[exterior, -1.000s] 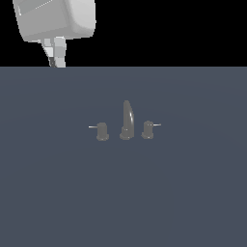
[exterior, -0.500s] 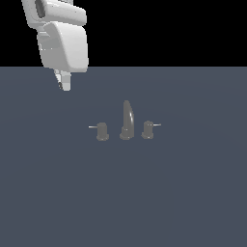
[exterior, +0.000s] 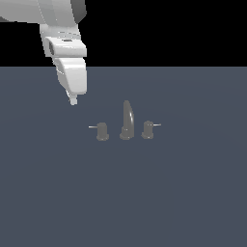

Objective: Turn on the faucet by rotating a designated handle.

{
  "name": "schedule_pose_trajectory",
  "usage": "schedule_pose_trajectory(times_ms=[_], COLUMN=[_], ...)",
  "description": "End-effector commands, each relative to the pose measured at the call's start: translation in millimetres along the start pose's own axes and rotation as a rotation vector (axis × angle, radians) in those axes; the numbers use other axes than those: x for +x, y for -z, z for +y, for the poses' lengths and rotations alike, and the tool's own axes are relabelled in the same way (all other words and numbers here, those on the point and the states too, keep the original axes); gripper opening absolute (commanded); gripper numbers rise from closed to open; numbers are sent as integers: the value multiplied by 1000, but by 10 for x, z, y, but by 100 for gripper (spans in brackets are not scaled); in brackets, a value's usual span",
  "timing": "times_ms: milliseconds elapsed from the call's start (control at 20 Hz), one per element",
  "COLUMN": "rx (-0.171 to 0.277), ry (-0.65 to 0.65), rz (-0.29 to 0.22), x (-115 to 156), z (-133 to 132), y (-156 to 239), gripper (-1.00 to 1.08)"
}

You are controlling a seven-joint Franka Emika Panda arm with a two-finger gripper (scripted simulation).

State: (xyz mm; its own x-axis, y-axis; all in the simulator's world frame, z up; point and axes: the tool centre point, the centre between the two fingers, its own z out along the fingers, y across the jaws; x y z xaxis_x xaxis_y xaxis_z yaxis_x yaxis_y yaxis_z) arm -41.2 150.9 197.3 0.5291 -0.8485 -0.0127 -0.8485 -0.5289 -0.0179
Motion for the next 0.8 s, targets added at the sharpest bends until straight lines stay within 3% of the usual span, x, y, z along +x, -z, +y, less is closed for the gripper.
schedule_pose_trajectory(times_ms=[0, 750], rx=[-1, -12], ry=[-47, -357], rz=[2, 17], x=[65, 634], z=[-99, -654], y=[-137, -1019], gripper=[-100, -100])
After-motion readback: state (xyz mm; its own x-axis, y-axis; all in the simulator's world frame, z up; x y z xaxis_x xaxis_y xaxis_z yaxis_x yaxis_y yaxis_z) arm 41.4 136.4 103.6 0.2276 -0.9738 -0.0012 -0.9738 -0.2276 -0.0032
